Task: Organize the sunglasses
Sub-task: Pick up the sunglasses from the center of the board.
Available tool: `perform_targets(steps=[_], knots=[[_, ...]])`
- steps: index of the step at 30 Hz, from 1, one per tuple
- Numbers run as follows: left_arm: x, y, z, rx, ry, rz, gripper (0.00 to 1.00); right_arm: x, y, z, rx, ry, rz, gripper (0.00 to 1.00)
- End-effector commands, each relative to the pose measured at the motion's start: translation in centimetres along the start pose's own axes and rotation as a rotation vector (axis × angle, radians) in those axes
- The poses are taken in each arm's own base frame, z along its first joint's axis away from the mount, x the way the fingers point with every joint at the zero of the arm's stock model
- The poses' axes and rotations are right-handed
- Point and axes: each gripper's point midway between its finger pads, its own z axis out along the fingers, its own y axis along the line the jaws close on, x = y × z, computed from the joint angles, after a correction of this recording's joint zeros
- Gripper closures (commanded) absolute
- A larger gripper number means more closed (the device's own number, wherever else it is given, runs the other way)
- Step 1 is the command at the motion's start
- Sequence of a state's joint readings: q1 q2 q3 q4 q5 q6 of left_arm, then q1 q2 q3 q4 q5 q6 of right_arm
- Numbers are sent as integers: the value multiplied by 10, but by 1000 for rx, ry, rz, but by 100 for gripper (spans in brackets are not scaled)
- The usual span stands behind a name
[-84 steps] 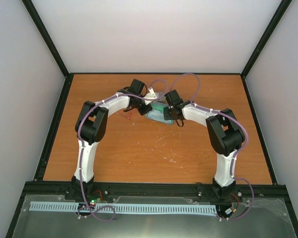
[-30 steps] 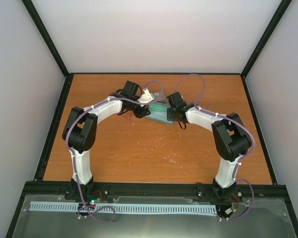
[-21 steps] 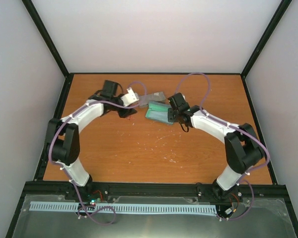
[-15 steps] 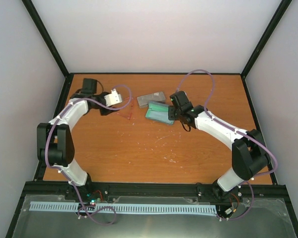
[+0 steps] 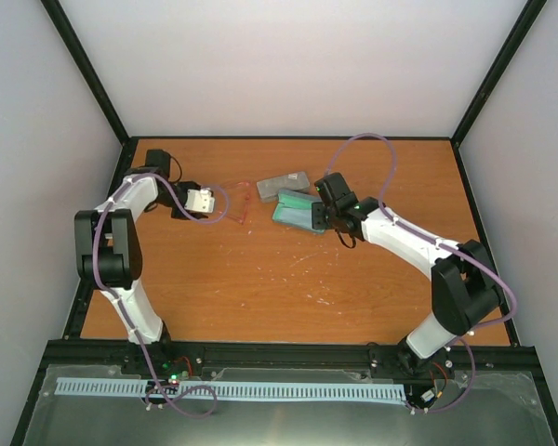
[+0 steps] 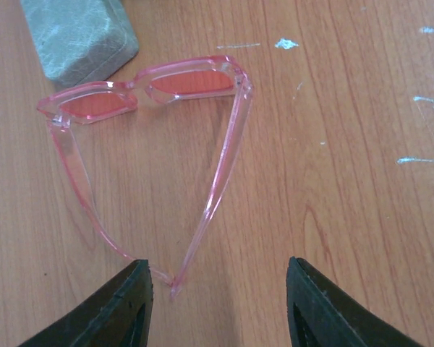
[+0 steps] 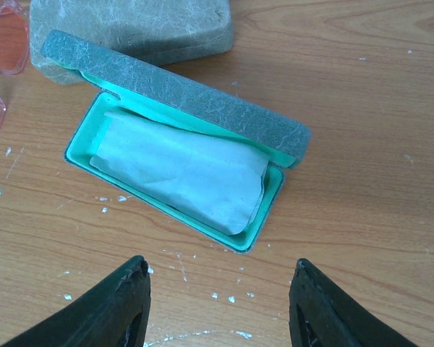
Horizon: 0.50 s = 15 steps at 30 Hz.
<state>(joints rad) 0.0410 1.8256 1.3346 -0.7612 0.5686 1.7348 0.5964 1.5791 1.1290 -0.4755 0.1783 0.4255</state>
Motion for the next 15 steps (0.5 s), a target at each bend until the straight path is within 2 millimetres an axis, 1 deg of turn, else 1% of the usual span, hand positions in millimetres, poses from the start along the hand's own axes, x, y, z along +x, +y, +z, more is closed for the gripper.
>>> perform_targets(steps=[1,4,8,15], knots=[[-9,1,10,31,-31,106,48,-6,8,6,-16,-5,-18,49],[-3,0,25,58,-8,113,49,-5,10,10,-21,2,-24,49],[-2,5,38,85,-12,103,50,-5,10,11,-23,1,-26,48],[3,9,61,118,4,107,52,-6,8,13,-10,2,-36,48]])
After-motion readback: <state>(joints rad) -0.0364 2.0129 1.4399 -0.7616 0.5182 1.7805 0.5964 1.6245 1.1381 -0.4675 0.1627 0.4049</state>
